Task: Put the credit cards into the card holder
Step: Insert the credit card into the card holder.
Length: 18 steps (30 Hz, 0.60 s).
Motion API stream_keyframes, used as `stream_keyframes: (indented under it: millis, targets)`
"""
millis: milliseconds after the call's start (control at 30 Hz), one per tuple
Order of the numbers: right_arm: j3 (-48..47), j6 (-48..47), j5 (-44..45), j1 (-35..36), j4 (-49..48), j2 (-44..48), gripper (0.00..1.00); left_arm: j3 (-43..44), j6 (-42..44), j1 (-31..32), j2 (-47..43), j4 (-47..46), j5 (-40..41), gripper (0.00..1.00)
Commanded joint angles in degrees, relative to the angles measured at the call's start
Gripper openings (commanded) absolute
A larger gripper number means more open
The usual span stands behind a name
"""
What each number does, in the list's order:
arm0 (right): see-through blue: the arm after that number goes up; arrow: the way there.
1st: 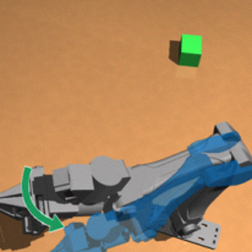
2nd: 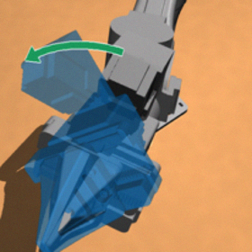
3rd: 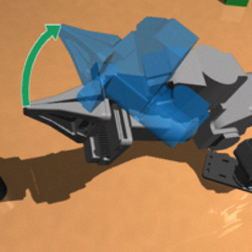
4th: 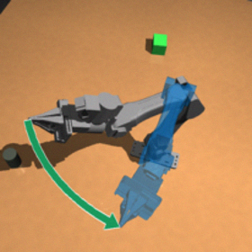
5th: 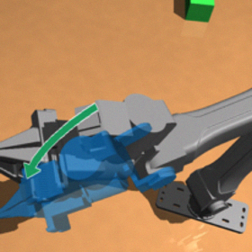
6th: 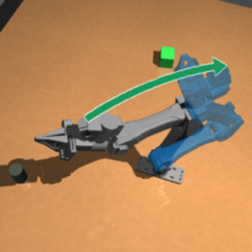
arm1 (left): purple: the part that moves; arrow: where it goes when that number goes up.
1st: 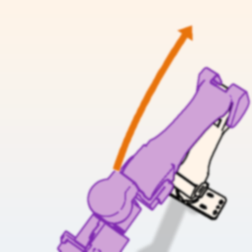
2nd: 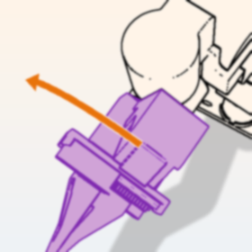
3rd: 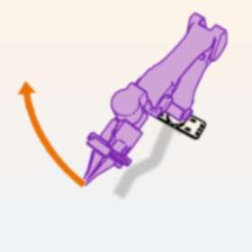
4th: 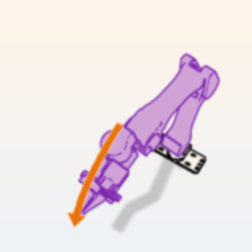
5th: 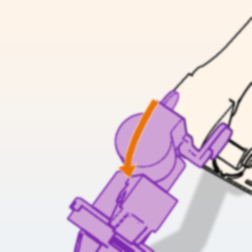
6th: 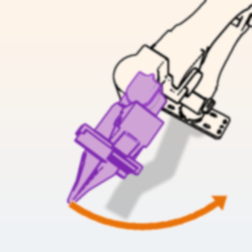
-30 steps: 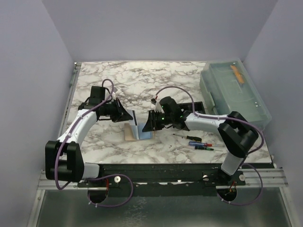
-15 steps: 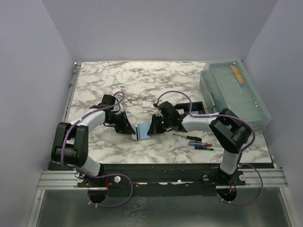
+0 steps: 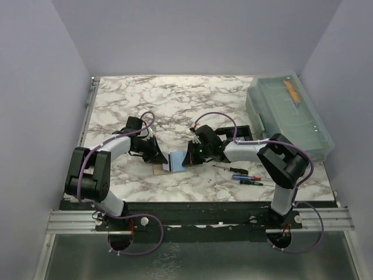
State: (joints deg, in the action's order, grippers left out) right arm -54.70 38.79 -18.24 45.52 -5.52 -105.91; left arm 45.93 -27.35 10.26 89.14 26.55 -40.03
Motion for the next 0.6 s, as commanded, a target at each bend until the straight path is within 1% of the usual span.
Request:
stream_keyframes:
  millis: [0,333,567]
  targets:
    - [0.82,-1.06,3.03,-0.99,1.17,-1.73,0.0,-1.09,1.98,0.61,1.16,-2.3,-2.78,0.0]
    - [0.29,-1.46,2.7,-1.27,1.69,-2.25,0.0,-1.59,3.61,1.13,1.82,-3.71,-4.23,0.0]
    - [-0.01,-1.84,3.29,-1.3,1.97,-2.99,0.0,-2.34,3.75,1.45,-1.2,-4.47,-4.3,0.0]
